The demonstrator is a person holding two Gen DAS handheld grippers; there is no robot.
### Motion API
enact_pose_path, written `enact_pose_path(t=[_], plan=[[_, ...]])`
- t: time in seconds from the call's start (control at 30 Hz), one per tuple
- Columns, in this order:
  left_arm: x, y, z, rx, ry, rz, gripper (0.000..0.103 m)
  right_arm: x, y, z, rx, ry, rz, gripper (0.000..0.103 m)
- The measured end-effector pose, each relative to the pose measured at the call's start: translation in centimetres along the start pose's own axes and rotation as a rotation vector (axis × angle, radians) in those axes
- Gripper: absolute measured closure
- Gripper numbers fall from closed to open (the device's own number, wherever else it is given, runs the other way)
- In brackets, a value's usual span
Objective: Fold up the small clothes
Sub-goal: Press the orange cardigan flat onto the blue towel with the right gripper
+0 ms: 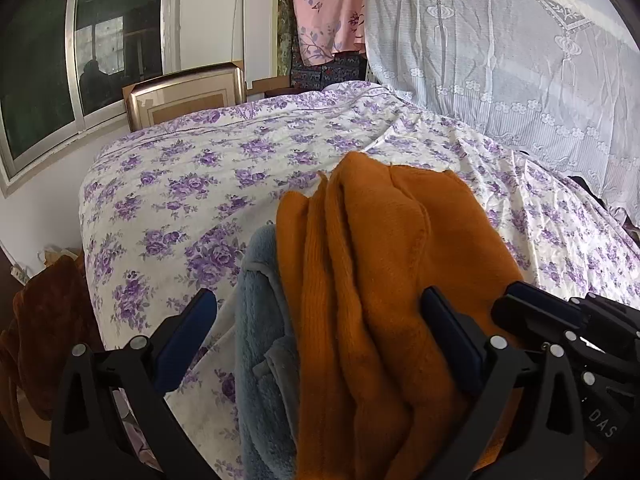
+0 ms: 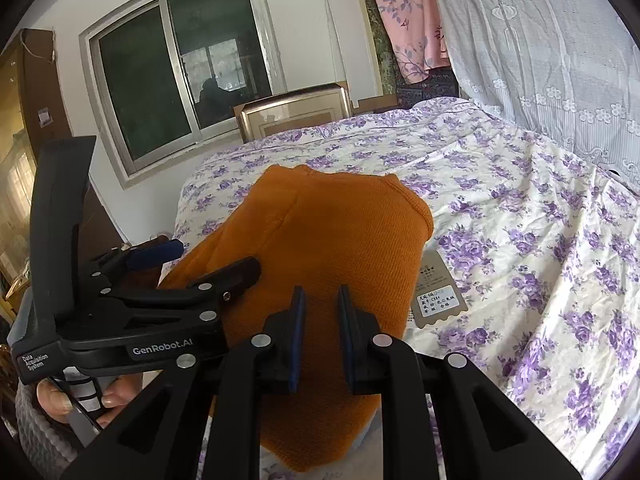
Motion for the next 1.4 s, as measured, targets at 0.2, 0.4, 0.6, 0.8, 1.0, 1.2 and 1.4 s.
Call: enact_pose_path(t=[0.2,0.4,0.6,0.8,1.0,1.2,1.4], plan=[[-1.3,0.3,0.4,0.015,0.017,0.008,0.004,-0.9,0.1,0.2,0.013,-0.007,-0.004,0.084],[-2.2,-0.1,0.9,0.007,0.021,0.011,0.004,-2.5,-0.6,0.4,0.011,0.01,-0.011,0.078],[-3.6,-0.9,1.7,-0.011,0.022,0.072,0.004,-3.8,-0.9,1.2,0.0,0.0,-0.018,0.078],[-4.0,-0.8,2.4,0.002,0.003,0.058,0.004,-2.7,-0.7,1.8,-0.009,-0.031,-0.015,0.076],[-2.9,-1.6,3.1,-0.106,-0.104,0.105,0.004,-2.0,-1.5,1.7,-0.042,-0.05,-0.031,0.063],[-3.7,-1.5,3.0,-0.104,-0.139,0.135,0.004,-1.6,-1.6,1.3,-0.063,-0.071,-0.074,0.06],[-5.1,-1.2,2.6,-0.07,-0.105,0.019,0.004,-1.6,-1.1,1.1,-0.053,-0.09,-0.146,0.059]])
Point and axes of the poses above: each gripper's, at about its wrist camera, not at the fingertips, and x roughly the way its jaws point, y to its right, z to its underside, the point moved 7 cm from there along x, roughly the way its jaws point, and after that the axes turned 7 degrees about -z, right-handed, at the moved point
